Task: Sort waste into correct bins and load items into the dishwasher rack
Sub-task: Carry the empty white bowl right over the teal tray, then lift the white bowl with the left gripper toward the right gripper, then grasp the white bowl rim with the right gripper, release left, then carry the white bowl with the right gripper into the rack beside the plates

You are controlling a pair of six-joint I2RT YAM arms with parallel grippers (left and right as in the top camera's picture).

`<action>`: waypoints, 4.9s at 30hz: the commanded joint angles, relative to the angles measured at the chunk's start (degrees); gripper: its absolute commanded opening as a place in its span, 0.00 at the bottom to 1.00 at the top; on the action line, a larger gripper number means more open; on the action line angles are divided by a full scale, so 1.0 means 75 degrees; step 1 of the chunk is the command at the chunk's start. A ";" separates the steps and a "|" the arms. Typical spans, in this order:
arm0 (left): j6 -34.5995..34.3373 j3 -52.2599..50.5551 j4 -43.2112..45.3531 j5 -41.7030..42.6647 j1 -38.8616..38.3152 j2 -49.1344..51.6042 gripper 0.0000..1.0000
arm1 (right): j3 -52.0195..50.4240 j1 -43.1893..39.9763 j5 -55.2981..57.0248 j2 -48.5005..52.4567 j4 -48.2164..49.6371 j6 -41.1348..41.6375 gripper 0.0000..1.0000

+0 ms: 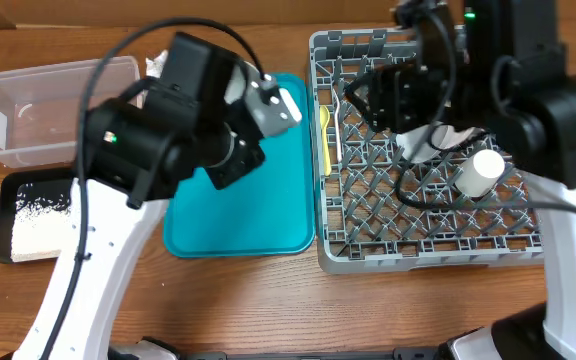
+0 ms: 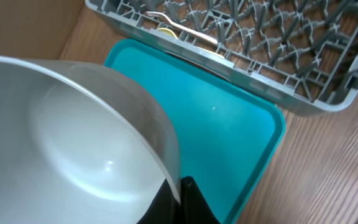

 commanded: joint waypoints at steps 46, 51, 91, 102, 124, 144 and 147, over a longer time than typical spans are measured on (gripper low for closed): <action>0.3401 0.0504 -0.1903 0.4456 0.1160 -0.0772 0.04 | 0.0017 -0.0216 -0.2369 0.0393 0.0714 -0.0775 0.69; 0.2238 0.0504 -0.1364 0.3212 0.1029 -0.0635 0.04 | 0.0017 -0.0198 -0.1961 0.0472 0.0766 -0.0787 0.69; 0.1172 0.0504 -0.0682 0.0318 -0.1029 0.0903 0.04 | 0.0003 0.0449 -0.1014 0.2101 -0.0111 -0.0790 0.34; 0.0997 0.0507 -0.0542 -0.0393 -0.1291 0.0903 0.05 | 0.0003 0.0449 -0.0589 0.2101 -0.0140 -0.0699 0.04; -0.0481 0.0586 -0.0099 -0.0425 -0.0656 -0.1661 1.00 | 0.0026 0.0020 0.1757 0.2055 0.0146 0.0947 0.04; -0.5505 0.0589 0.2136 -0.3841 0.0481 -0.3273 1.00 | 0.0015 0.1271 0.8463 0.1478 -0.1134 0.0647 0.04; -0.5505 0.0589 0.2136 -0.3841 0.0484 -0.3267 1.00 | 0.0003 0.1271 0.8405 0.1492 -0.1134 0.0201 0.04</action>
